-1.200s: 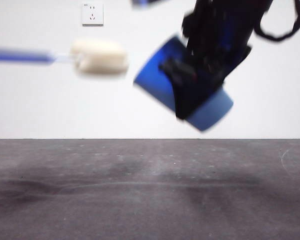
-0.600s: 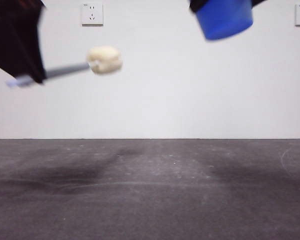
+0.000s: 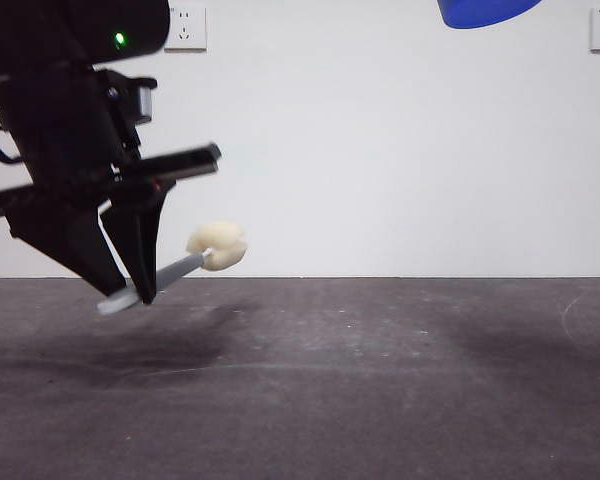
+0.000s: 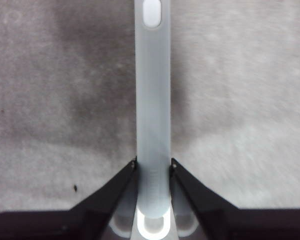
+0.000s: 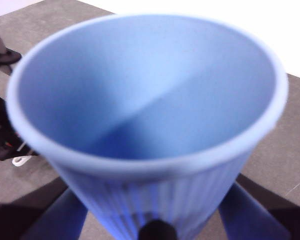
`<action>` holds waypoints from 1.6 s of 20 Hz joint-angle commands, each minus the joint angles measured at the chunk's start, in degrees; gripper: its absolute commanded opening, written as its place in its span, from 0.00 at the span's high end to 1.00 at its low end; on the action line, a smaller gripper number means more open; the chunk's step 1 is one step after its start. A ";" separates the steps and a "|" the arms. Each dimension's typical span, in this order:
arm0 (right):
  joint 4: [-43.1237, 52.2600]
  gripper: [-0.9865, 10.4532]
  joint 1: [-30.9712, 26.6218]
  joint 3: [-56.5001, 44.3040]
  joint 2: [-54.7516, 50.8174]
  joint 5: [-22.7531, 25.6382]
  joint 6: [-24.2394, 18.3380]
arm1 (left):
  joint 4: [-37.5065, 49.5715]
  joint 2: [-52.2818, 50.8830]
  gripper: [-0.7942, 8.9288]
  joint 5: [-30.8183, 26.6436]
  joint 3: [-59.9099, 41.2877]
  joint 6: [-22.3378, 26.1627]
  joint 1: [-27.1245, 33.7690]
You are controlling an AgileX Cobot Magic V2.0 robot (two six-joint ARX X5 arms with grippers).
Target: Pick up the cup brush,pick up the cup,insert the brush into the cup,clean the cup,put the cup brush back,put the cup back to the fixed position on the table
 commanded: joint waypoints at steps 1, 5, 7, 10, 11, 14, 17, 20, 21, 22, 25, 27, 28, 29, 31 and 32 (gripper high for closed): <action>0.39 0.92 0.07 -0.22 -0.15 -0.07 0.72 | 1.57 2.03 0.93 -1.49 -0.63 -1.68 0.04; 0.44 0.92 0.07 -0.22 -0.15 -0.15 0.77 | 2.43 5.53 0.93 -1.92 -0.63 -0.66 0.04; 0.48 0.92 0.07 -0.22 -0.15 -1.57 0.81 | 2.60 7.28 0.93 -1.92 -0.63 -0.59 0.04; 0.44 0.92 0.07 -0.22 -0.15 -1.55 0.83 | 4.07 8.79 0.93 -1.81 -0.63 -0.76 0.04; 0.44 0.92 0.07 -0.22 -0.15 -1.55 0.83 | 4.37 8.79 0.93 -1.90 -0.63 -0.76 0.04; 0.46 0.92 0.07 -0.22 -0.15 -1.55 0.87 | 4.31 8.81 0.93 -3.34 -0.63 -0.98 0.04; 0.46 0.92 0.07 -0.22 -0.15 -1.57 1.49 | 3.13 9.29 0.93 -4.00 -0.63 -0.94 0.04; 0.48 0.92 0.09 -0.22 -0.15 -1.57 1.51 | 3.15 9.53 0.93 -3.87 -0.63 -0.94 0.04; 0.46 0.92 0.09 -0.22 -0.15 -1.62 1.92 | 3.08 9.84 0.93 -3.80 -0.63 -0.87 0.04; 0.48 0.92 0.09 -0.22 -0.15 -1.99 2.10 | 3.08 10.34 0.93 -3.45 -0.63 -0.74 0.04; 0.42 0.92 0.11 -0.22 -0.15 -3.04 2.45 | 2.49 13.16 0.92 -1.70 -0.63 -0.74 0.04; 0.42 0.92 0.11 -0.22 -0.17 -3.02 2.45 | 2.56 13.44 0.92 -1.92 -0.63 -0.72 0.04; 0.39 0.92 0.11 -0.22 -0.17 -3.02 2.45 | 2.56 13.44 0.92 -1.92 -0.59 -0.74 0.04; 0.37 0.92 0.11 -0.22 -0.17 -3.04 2.45 | 2.27 13.44 0.89 -1.86 -0.59 -0.74 0.20; 0.04 0.92 0.11 -0.22 -0.17 -3.04 2.45 | 1.70 13.38 0.65 -1.57 -0.59 -0.42 0.20; 0.04 0.92 0.11 -0.22 -0.15 -3.04 2.45 | 1.55 13.38 0.51 -0.70 -0.57 -0.09 0.20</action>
